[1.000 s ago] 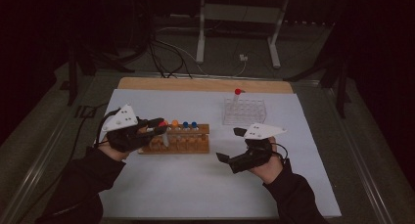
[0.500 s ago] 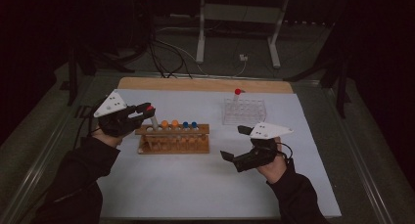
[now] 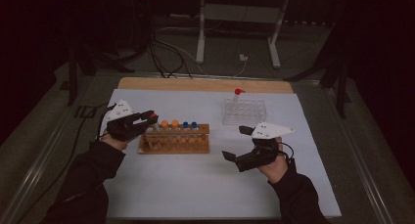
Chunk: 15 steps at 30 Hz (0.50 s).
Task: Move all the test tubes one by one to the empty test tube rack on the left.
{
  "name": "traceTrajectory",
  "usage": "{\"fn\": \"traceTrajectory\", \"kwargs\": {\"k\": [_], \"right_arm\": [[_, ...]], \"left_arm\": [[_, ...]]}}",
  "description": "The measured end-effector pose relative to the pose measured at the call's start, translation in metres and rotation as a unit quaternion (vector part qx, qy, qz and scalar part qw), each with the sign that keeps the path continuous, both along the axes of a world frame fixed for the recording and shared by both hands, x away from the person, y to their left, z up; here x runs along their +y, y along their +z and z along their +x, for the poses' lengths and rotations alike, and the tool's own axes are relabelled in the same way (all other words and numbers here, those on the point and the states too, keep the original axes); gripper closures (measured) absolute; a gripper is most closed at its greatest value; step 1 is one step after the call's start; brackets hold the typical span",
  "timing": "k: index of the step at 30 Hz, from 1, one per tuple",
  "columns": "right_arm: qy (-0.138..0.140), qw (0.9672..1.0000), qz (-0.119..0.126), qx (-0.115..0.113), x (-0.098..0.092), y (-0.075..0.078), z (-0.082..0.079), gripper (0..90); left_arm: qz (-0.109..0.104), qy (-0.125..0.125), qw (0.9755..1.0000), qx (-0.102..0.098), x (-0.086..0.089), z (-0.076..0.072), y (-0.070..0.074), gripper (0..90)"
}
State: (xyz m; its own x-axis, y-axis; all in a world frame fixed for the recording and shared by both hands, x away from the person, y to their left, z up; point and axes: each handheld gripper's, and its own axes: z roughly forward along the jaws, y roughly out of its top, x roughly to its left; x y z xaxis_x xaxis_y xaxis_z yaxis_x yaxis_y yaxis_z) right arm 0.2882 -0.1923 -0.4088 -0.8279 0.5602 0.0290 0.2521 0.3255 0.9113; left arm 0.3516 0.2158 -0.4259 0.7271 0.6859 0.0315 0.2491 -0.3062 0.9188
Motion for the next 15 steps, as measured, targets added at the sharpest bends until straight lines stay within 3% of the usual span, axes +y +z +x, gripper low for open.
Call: {"fn": "traceTrajectory", "kwargs": {"k": [15], "right_arm": [[0.003, 1.0, 0.001, 0.002, -0.002, 0.0, 0.001, 0.0]], "left_arm": [[0.026, -0.003, 0.9995, 0.02, -0.004, 0.003, -0.014, 71.7]]}}
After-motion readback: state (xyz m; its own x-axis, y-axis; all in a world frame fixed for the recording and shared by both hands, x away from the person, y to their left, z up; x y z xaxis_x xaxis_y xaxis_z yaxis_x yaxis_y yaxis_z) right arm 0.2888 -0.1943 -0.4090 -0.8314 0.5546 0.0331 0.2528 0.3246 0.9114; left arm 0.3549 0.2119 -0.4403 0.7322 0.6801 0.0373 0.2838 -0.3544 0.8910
